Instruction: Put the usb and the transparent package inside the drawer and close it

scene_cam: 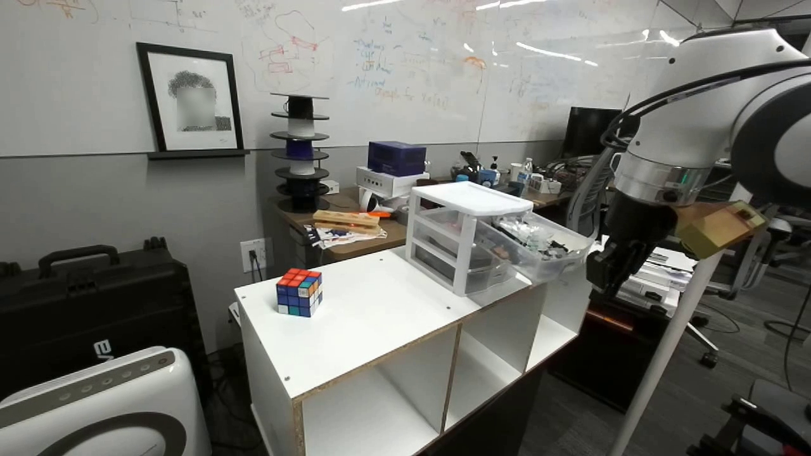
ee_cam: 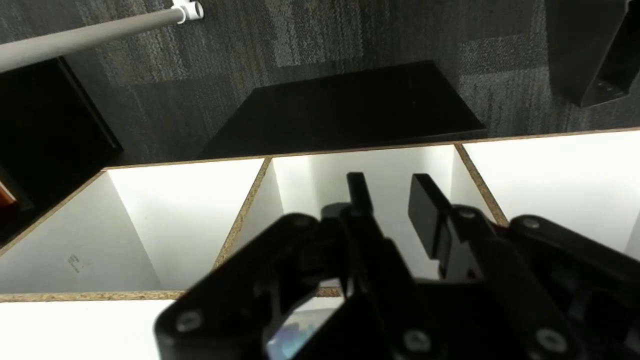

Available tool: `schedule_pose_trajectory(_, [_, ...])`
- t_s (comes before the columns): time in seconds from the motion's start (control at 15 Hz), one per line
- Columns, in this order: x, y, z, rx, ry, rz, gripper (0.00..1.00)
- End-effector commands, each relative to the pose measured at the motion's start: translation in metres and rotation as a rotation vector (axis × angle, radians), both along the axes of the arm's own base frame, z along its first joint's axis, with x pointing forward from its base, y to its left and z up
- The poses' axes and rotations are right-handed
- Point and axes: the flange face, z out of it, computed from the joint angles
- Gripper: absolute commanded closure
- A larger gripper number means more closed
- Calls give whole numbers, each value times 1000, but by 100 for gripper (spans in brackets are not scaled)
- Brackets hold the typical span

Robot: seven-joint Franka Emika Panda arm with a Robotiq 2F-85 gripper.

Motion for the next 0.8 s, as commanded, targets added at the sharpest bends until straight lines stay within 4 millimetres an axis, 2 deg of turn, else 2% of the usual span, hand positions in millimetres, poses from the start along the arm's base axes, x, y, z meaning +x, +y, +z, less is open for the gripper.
schedule_pose_trajectory(0.0, [17,-5,-4,-34,-5,15,94])
schedule_pose_trajectory(0.13, [27,-10,0,-55,-5,34,98])
schedule_pose_trajectory(0.4, [56,-11,11,-78,-49,78,92])
schedule_pose_trajectory(0.73, [91,-18,11,-112,-88,107,94])
